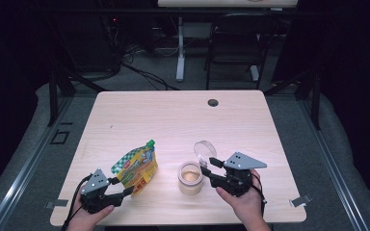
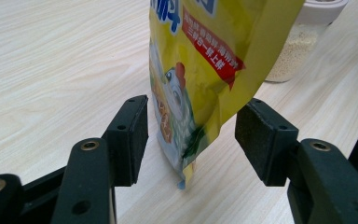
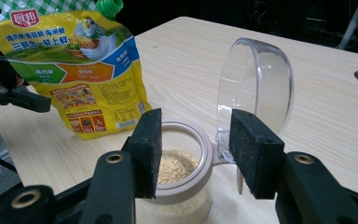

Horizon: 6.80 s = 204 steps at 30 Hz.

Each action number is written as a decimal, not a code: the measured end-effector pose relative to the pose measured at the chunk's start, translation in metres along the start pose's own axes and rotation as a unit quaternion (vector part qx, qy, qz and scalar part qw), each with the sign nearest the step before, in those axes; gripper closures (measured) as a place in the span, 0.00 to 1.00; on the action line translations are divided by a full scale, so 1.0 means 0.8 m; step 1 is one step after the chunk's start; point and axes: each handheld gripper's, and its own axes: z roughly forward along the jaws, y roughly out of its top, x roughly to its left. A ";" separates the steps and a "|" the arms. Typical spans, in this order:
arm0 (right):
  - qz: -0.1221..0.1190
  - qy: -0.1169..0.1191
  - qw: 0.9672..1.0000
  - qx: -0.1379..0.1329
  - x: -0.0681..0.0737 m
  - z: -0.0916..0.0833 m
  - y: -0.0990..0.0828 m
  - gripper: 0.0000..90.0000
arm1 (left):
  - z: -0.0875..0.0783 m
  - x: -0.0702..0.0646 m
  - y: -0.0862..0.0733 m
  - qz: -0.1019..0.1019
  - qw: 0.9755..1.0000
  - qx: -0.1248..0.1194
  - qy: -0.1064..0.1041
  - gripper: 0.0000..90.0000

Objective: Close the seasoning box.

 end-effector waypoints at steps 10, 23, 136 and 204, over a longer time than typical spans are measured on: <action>0.004 -0.002 1.000 0.002 -0.003 -0.013 0.007 0.65 | 0.002 -0.001 0.001 0.008 1.000 0.002 0.000 0.50; 0.018 -0.015 1.000 -0.010 -0.017 -0.029 0.009 0.73 | 0.001 -0.002 0.001 0.006 1.000 -0.003 -0.003 0.50; -0.012 -0.015 0.999 0.027 -0.007 0.033 -0.015 0.90 | -0.003 -0.003 -0.009 -0.001 1.000 0.001 0.001 0.55; 0.083 -0.086 0.992 0.035 -0.068 -0.045 -0.071 0.51 | -0.046 0.037 -0.036 -0.054 0.997 -0.006 0.061 0.52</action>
